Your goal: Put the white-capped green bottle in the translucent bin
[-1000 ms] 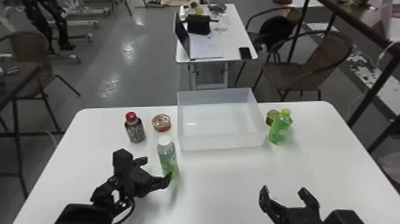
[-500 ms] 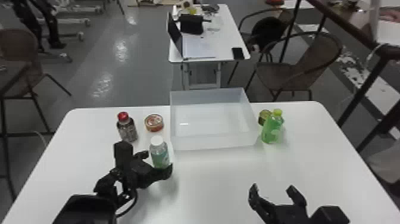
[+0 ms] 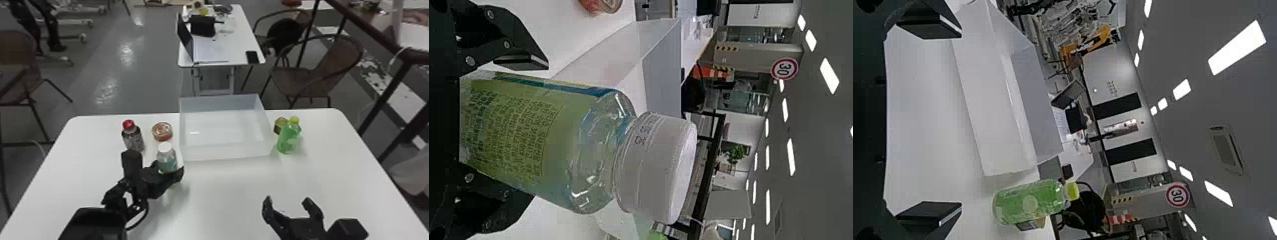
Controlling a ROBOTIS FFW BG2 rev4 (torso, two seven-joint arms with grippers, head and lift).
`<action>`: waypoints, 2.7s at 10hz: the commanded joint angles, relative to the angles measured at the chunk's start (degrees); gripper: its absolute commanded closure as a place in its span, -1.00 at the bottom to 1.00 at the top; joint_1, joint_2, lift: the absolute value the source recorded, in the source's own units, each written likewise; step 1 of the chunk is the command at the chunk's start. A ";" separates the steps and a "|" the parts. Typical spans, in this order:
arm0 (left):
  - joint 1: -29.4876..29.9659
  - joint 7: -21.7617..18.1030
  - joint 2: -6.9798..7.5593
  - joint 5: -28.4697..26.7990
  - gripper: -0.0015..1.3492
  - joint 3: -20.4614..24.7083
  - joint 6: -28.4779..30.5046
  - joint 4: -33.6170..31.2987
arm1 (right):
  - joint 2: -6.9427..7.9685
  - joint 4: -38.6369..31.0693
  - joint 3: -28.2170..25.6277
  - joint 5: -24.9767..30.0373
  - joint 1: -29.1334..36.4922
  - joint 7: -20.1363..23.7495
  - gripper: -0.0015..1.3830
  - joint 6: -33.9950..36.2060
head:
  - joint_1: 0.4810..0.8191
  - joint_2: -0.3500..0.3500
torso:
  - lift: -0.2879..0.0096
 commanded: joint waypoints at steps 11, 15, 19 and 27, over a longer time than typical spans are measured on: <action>-3.34 -1.79 -0.39 -10.78 0.22 -9.86 24.96 -32.05 | 0.06 0.92 0.21 -0.02 -0.69 0.45 -0.88 0.01 | 0.27 -0.21 | 0.75; -17.93 -10.84 -3.03 -29.33 0.22 -19.00 18.98 -12.89 | 0.06 3.12 1.17 -0.02 -3.06 1.15 -0.88 0.54 | 0.27 -0.46 | 0.75; -26.54 -5.74 -4.79 -49.81 0.22 -18.03 17.14 -0.84 | 0.15 6.28 2.05 -0.28 -6.66 2.47 -0.88 0.63 | 0.27 -0.29 | 0.75; -27.16 -3.90 -5.05 -52.88 -0.89 -24.19 16.61 -2.16 | 0.41 5.49 0.91 -0.72 -6.05 4.05 -0.88 0.63 | 0.27 -0.25 | 0.75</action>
